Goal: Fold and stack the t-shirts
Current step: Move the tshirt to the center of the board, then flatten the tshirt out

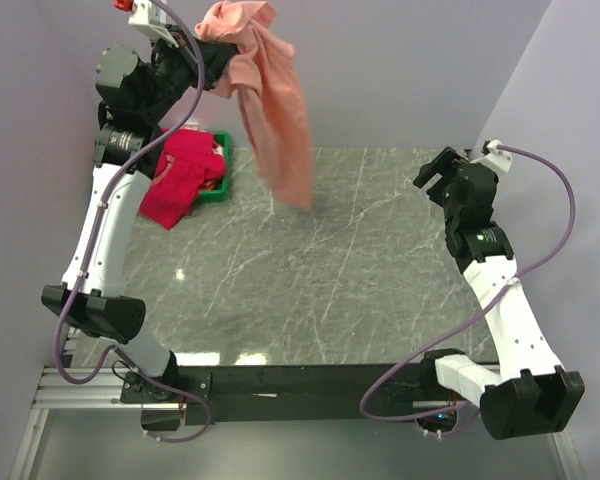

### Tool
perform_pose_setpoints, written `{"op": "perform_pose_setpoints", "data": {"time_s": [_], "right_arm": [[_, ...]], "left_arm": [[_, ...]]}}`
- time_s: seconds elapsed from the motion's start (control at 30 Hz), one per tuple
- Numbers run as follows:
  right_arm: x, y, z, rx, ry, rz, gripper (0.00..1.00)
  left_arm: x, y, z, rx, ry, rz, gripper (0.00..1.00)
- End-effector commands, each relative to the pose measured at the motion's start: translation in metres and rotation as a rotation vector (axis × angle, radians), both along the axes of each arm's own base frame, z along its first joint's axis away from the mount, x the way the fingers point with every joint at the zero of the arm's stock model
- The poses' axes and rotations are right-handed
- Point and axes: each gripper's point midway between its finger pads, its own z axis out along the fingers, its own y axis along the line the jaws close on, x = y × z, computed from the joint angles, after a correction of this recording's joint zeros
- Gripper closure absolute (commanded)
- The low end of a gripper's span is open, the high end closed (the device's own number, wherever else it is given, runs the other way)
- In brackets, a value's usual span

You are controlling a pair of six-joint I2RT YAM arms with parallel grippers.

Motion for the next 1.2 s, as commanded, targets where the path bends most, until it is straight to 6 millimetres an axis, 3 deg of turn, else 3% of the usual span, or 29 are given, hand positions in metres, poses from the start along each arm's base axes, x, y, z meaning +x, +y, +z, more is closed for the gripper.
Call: {"op": "perform_pose_setpoints", "data": {"time_s": [0.0, 0.07, 0.1, 0.13, 0.17, 0.2, 0.23, 0.3, 0.4, 0.5, 0.53, 0.57, 0.67, 0.77, 0.8, 0.83, 0.93, 0.97, 1.0, 1.07, 1.1, 1.13, 1.17], "right_arm": [[-0.009, -0.001, 0.013, 0.014, -0.043, -0.004, 0.14], [-0.011, -0.002, 0.010, 0.014, -0.037, -0.004, 0.14], [-0.012, -0.002, 0.009, 0.012, -0.035, -0.002, 0.14], [-0.013, -0.002, 0.006, 0.011, -0.028, -0.004, 0.14], [-0.014, -0.002, 0.003, 0.008, -0.018, -0.003, 0.14], [-0.014, -0.003, 0.001, 0.005, -0.012, -0.004, 0.14], [-0.016, -0.002, -0.005, 0.004, 0.004, -0.003, 0.14], [-0.017, -0.003, -0.011, -0.005, 0.021, -0.001, 0.14], [-0.019, -0.003, -0.029, -0.022, 0.071, 0.003, 0.14], [-0.024, -0.004, -0.049, -0.033, 0.132, 0.008, 0.14], [-0.027, -0.003, -0.061, -0.035, 0.169, 0.012, 0.14], [-0.028, -0.003, -0.067, -0.035, 0.187, 0.017, 0.14], [-0.033, 0.001, -0.088, -0.025, 0.253, 0.042, 0.15], [-0.038, 0.012, -0.109, -0.004, 0.322, 0.093, 0.16], [-0.040, 0.014, -0.114, 0.002, 0.339, 0.107, 0.17], [-0.044, 0.020, -0.124, 0.014, 0.372, 0.137, 0.17], [-0.052, 0.028, -0.146, 0.031, 0.457, 0.186, 0.18], [-0.055, 0.033, -0.154, 0.043, 0.490, 0.212, 0.18], [-0.058, 0.036, -0.160, 0.050, 0.513, 0.231, 0.19], [-0.068, 0.047, -0.176, 0.070, 0.576, 0.302, 0.20], [-0.073, 0.051, -0.181, 0.079, 0.603, 0.328, 0.20], [-0.078, 0.054, -0.187, 0.084, 0.629, 0.347, 0.21], [-0.082, 0.056, -0.194, 0.091, 0.658, 0.361, 0.21]], "left_arm": [[-0.052, -0.007, 0.062, -0.099, -0.191, -0.101, 1.00], [-0.037, -0.005, 0.032, -0.117, -0.105, -0.066, 0.90], [-0.022, -0.005, 0.001, -0.112, -0.025, -0.044, 0.79], [-0.010, 0.000, -0.022, -0.114, 0.053, 0.009, 0.56], [-0.003, 0.003, -0.046, -0.115, 0.130, 0.037, 0.44], [0.008, 0.004, -0.088, -0.098, 0.235, 0.066, 0.30], [0.014, 0.005, -0.115, -0.085, 0.313, 0.089, 0.14], [0.020, 0.012, -0.200, -0.026, 0.562, 0.162, 0.13], [-0.003, 0.016, -0.285, 0.067, 0.792, 0.227, 0.09], [-0.029, 0.011, -0.300, 0.085, 0.814, 0.233, 0.07], [-0.037, 0.010, -0.317, 0.096, 0.846, 0.236, 0.06], [-0.044, 0.008, -0.314, 0.080, 0.842, 0.231, 0.06], [-0.050, 0.003, -0.327, 0.073, 0.868, 0.232, 0.05], [-0.043, -0.010, -0.333, 0.096, 0.875, 0.218, 0.06], [-0.039, -0.016, -0.325, 0.098, 0.858, 0.209, 0.07], [-0.034, -0.022, -0.334, 0.118, 0.874, 0.204, 0.07], [-0.024, -0.049, -0.323, 0.134, 0.841, 0.137, 0.07], [-0.020, -0.060, -0.333, 0.155, 0.857, 0.117, 0.07], [-0.012, -0.069, -0.322, 0.146, 0.833, 0.101, 0.07], [0.000, -0.087, -0.337, 0.173, 0.847, 0.064, 0.08], [0.008, -0.096, -0.325, 0.167, 0.819, 0.048, 0.08], [0.017, -0.105, -0.343, 0.190, 0.842, 0.039, 0.08], [0.018, -0.117, -0.346, 0.209, 0.841, 0.008, 0.09]]}}
